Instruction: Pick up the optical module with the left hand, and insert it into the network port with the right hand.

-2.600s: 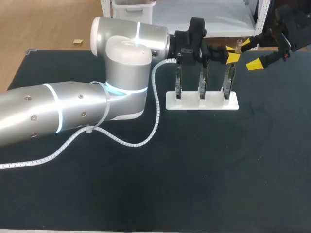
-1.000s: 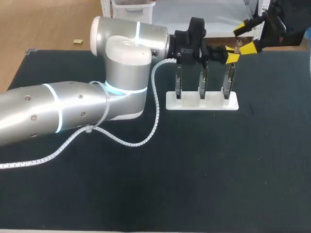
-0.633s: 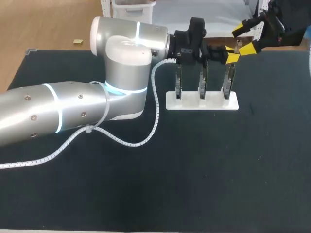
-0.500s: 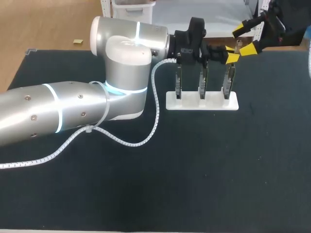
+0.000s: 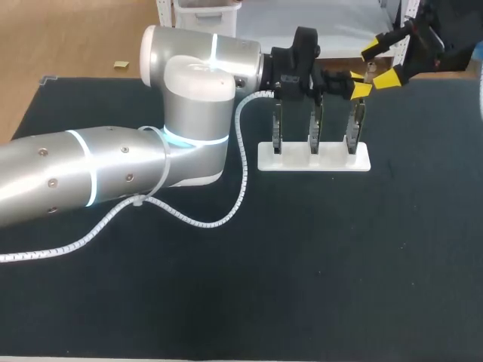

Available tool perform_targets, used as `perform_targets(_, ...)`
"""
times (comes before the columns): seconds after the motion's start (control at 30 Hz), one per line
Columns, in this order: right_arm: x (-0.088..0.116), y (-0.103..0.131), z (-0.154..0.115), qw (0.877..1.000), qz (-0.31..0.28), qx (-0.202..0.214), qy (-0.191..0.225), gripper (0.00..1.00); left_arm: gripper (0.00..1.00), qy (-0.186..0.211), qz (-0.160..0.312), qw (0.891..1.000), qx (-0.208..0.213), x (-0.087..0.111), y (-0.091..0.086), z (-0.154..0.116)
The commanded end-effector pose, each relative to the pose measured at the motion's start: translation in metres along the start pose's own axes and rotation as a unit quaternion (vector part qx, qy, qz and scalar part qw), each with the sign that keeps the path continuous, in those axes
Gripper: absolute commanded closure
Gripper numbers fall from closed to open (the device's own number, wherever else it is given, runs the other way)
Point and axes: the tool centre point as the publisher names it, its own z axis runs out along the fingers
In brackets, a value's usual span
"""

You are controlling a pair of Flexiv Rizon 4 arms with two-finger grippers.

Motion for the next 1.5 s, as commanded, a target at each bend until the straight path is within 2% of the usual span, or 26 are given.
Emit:
perform_targets(0.03,-0.0003,0.0016,0.0011,1.000,-0.002,0.002,0.000,0.00,1.00,0.002,-0.001,1.000,0.002,-0.0008,0.0022,0.0010)
perform_targets(0.1,-0.0003,0.0016,0.0011,1.000,-0.002,0.002,0.000,0.00,1.00,0.002,-0.001,1.000,0.002,-0.0008,0.0022,0.0010)
perform_targets(0.13,-0.0002,0.0016,0.0009,1.000,-0.002,0.002,0.000,0.24,1.00,0.002,-0.001,1.000,0.002,-0.0008,0.0022,0.0010)
perform_targets(0.17,-0.0001,0.0016,0.0007,1.000,-0.002,0.002,0.000,0.53,1.00,0.002,-0.001,1.000,0.002,-0.0008,0.0022,0.0010)
perform_targets(0.2,0.0000,0.0015,0.0005,1.000,-0.003,0.003,0.000,0.66,1.00,0.002,-0.001,1.000,0.002,-0.0008,0.0022,0.0010)
perform_targets(0.27,0.0005,0.0011,0.0000,1.000,-0.003,0.005,0.001,1.00,1.00,0.002,-0.001,1.000,0.002,-0.0008,0.0022,0.0010)
perform_targets(1.07,0.0011,0.0007,0.0006,1.000,0.000,0.002,0.001,1.00,1.00,0.002,-0.001,1.000,0.002,-0.0008,0.0022,0.0010)
perform_targets(1.1,0.0009,0.0007,0.0007,1.000,-0.001,0.002,0.001,1.00,0.64,0.002,-0.001,1.000,0.002,-0.0008,0.0022,0.0010)
perform_targets(1.13,0.0008,0.0006,0.0008,1.000,-0.001,0.001,0.001,1.00,0.00,0.002,-0.001,1.000,0.002,-0.0008,0.0022,0.0010)
perform_targets(1.5,-0.0003,-0.0014,0.0014,1.000,-0.002,0.000,0.000,1.00,0.00,0.002,-0.001,1.000,0.002,-0.0008,0.0022,0.0010)
